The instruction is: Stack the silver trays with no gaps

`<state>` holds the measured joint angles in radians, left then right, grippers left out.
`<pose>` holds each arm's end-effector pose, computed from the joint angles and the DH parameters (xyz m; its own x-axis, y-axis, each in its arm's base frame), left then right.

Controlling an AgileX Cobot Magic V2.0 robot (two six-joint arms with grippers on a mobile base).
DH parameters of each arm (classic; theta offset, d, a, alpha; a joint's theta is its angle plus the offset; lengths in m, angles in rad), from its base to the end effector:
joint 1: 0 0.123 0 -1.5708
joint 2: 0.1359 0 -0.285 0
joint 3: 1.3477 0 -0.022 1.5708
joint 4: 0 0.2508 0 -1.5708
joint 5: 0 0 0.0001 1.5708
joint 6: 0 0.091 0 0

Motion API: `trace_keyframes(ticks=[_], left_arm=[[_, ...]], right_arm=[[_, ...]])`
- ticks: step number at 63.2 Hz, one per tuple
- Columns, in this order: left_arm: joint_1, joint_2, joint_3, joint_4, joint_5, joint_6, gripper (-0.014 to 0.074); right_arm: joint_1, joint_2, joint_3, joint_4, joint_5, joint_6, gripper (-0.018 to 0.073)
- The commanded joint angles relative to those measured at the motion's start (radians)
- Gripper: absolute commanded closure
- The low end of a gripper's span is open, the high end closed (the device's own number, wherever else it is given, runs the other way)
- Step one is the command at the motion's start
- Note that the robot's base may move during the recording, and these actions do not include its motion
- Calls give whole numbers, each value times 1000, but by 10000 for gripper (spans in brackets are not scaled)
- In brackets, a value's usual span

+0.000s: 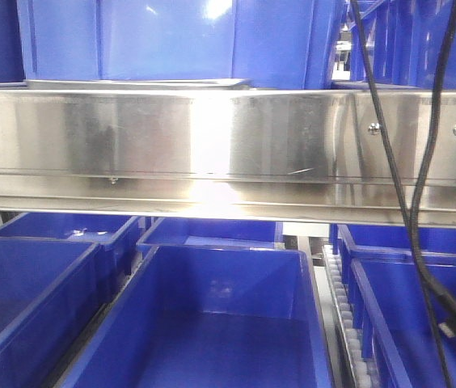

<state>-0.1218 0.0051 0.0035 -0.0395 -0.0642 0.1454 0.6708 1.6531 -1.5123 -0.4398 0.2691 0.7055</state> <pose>0.0558 -0.0066 0.2175 0.1530 0.0878 -0.9843 0.1034 0.9892 0.1043 0.3195 0.2404 0.3831 -0.3682 0.0579 -0.9279 -0.4486 0.8631 0.2319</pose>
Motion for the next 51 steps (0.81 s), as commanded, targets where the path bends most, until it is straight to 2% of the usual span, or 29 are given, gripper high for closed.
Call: trace_keyframes(ticks=[1,36,42,45,51], left_arm=[[1,-5,-3,1,-10,6,594],[1,-5,-3,1,-12,5,594],[1,-5,-3,1,-12,5,594],[1,-5,-3,1,-12,5,594],[1,-5,-3,1,-12,5,594]], right_arm=[[-1,-11,-2,-12,-23,-5,634],[-1,-11,-2,-12,-23,-5,634],[-1,-28,-2,-58,3,-8,634],[13,-51,11,-73,25,-27,634],[62,-132,80,-116,27,-152,634]])
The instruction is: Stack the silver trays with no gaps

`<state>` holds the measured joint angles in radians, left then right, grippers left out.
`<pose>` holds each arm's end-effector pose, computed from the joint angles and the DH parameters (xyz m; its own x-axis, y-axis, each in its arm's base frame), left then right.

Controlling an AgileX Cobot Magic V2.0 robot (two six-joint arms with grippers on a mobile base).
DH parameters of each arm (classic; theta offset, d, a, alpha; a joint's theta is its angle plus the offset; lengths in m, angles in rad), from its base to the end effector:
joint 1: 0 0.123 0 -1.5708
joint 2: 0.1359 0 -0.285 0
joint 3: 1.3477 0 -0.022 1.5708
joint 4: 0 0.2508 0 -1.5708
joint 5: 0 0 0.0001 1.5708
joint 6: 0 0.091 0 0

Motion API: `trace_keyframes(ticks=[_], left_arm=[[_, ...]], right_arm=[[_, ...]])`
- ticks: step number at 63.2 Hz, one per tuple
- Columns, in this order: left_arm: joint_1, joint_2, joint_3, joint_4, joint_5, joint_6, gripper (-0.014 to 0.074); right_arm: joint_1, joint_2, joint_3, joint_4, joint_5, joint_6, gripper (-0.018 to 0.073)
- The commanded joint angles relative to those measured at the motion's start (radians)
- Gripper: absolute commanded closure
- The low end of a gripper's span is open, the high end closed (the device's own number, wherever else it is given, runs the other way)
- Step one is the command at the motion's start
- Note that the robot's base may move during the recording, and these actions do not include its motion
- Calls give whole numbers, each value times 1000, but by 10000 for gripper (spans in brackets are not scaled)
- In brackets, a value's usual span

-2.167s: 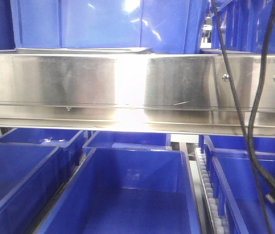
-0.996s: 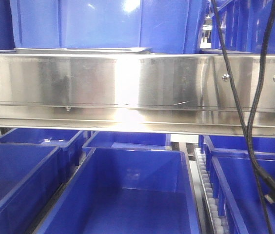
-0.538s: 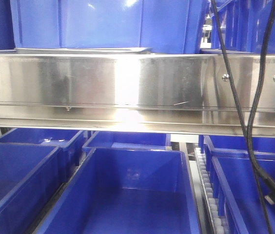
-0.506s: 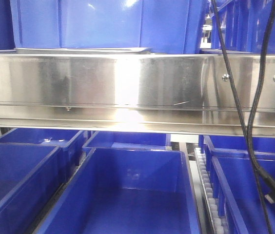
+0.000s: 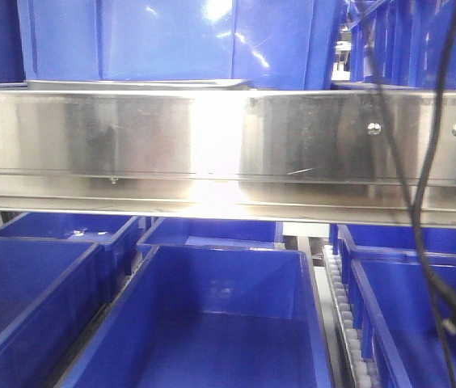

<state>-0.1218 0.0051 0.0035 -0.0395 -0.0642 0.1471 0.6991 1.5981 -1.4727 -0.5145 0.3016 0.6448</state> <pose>0.0558 -0.0066 0.2175 0.1532 0.0895 -0.9841 0.1031 0.9890 0.1060 0.3023 0.2367 0.3897 -0.3047 -0.0632 -0.9504 -0.4898 0.8661 0.0994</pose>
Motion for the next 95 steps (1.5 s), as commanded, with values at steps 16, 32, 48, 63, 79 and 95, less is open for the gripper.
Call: trace_keyframes(ticks=[16,32,48,63,79,95], left_arm=[[1,-5,-3,1,-12,4,594],[1,-5,-3,1,-12,4,594],[1,-5,-3,1,-12,4,594],[1,-5,-3,1,-12,4,594],[1,-5,-3,1,-12,4,594],[1,-5,-3,1,-12,4,594]], right_arm=[[78,-453,414,9,-41,-115,634],[-115,-839,798,86,-183,-113,634],[-370,-1242,1109,83,-254,-113,634],[-510,-1530,1272,-8,-202,-113,634],[-519,-1598,1415,-8,-138,-113,634],[-519,-1598,1473,-6,-217,-113,634]])
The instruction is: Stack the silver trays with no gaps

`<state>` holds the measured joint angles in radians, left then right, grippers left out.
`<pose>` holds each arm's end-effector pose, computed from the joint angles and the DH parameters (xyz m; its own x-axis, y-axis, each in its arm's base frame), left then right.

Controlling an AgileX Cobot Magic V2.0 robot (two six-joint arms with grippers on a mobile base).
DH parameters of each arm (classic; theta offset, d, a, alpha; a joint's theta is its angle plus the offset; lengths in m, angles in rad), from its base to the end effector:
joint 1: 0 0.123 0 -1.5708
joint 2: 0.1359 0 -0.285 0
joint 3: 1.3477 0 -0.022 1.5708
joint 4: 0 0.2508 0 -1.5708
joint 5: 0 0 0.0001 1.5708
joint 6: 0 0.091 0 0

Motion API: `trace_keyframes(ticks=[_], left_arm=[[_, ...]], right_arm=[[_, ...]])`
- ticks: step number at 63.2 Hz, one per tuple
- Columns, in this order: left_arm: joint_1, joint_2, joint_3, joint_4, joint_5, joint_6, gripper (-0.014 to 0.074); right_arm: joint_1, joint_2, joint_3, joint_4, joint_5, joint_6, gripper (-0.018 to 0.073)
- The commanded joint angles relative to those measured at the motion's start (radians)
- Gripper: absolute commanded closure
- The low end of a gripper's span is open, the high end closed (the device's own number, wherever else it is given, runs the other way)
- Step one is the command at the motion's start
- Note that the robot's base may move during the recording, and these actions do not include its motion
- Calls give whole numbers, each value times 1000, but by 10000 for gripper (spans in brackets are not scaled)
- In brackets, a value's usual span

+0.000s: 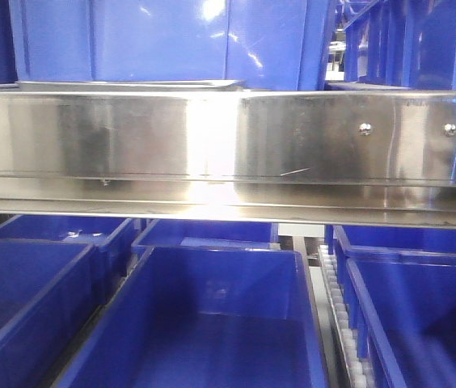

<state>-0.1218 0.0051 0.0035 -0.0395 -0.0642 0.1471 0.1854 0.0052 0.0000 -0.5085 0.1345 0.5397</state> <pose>0.0558 -0.0066 0.2175 0.1532 0.0895 -0.9841 0.1031 0.9890 0.1060 0.0569 0.0046 0.2022 -0.0392 0.0282 -0.9988 -0.1185 0.9924 0.0327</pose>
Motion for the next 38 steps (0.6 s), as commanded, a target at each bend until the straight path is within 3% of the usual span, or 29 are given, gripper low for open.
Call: trace_keyframes(ticks=[1,8,22,38], left_arm=[[1,-5,-3,1,-12,4,594],[1,-5,-3,1,-12,4,594],[1,-5,-3,1,-12,4,594],[1,-5,-3,1,-12,4,594]], right_arm=[[-5,-5,0,-12,-63,-8,634],[-29,-5,0,-12,-134,-8,634],[-155,-5,0,-12,-148,-8,634],[-204,-5,0,-12,-150,-8,634]])
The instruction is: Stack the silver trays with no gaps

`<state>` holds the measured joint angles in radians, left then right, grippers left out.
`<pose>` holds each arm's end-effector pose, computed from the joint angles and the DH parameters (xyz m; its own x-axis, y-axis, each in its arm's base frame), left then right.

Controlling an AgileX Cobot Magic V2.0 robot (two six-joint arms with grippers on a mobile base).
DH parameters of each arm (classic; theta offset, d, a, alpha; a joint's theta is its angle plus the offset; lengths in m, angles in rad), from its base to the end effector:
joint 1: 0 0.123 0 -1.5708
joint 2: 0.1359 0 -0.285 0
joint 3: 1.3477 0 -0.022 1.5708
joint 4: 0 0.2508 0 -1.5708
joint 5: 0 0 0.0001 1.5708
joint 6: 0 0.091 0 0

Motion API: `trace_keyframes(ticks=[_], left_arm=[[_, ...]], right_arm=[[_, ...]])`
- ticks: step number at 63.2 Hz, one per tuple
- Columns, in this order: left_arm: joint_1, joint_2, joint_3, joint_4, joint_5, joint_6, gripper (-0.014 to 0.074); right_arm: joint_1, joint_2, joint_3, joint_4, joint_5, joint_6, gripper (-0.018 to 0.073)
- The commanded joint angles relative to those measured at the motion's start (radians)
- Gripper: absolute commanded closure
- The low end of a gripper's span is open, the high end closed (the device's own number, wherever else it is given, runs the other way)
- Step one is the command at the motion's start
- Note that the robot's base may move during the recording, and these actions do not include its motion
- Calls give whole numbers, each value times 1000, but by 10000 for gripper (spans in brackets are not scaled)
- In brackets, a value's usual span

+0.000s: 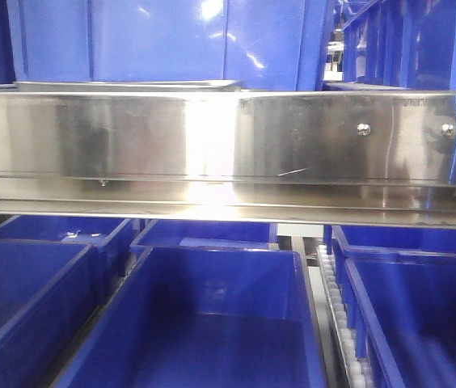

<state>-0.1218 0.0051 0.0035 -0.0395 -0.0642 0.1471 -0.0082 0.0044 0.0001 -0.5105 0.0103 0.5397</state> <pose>0.0558 -0.0066 0.2175 0.1532 0.0895 -0.9841 0.1031 0.9890 0.1060 0.0567 -0.0010 0.2121 0.0740 0.0286 -0.9968 0.0111 0.9995 0.0295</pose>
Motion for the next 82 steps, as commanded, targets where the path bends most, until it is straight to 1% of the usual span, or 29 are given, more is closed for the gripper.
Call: trace_keyframes(ticks=[1,13,30,35,37,38,43,44,48,51,54,69,75,82], left_arm=[[1,-5,-3,1,-12,4,594],[1,-5,-3,1,-12,4,594],[1,-5,-3,1,-12,4,594],[1,-5,-3,1,-12,4,594],[1,-5,-3,1,-12,4,594],[1,-5,-3,1,-12,4,594],[1,-5,-3,1,-12,4,594],[1,-5,-3,1,-12,4,594],[1,-5,-3,1,-12,4,594],[1,-5,-3,1,-12,4,594],[1,-5,-3,1,-12,4,594],[1,-5,-3,1,-12,4,594],[1,-5,-3,1,-12,4,594],[1,-5,-3,1,-12,4,594]], right_arm=[[-10,-4,0,-10,-23,-8,634],[-10,-4,0,-10,-18,-8,634],[-10,-4,0,-10,-49,-8,634],[-10,-4,0,4,-48,-25,634],[-10,-4,0,40,-48,-60,634],[-10,-4,0,77,-48,-81,634],[-10,-4,0,266,-48,-279,634],[-10,-4,0,323,-48,-335,634],[-10,-4,0,468,-42,-482,634],[-10,-4,0,532,-35,-540,634],[-10,-4,0,545,-25,-569,634],[-10,-4,0,531,-22,-572,634],[-10,-4,0,531,-19,-627,634],[-10,-4,0,531,-19,-636,634]])
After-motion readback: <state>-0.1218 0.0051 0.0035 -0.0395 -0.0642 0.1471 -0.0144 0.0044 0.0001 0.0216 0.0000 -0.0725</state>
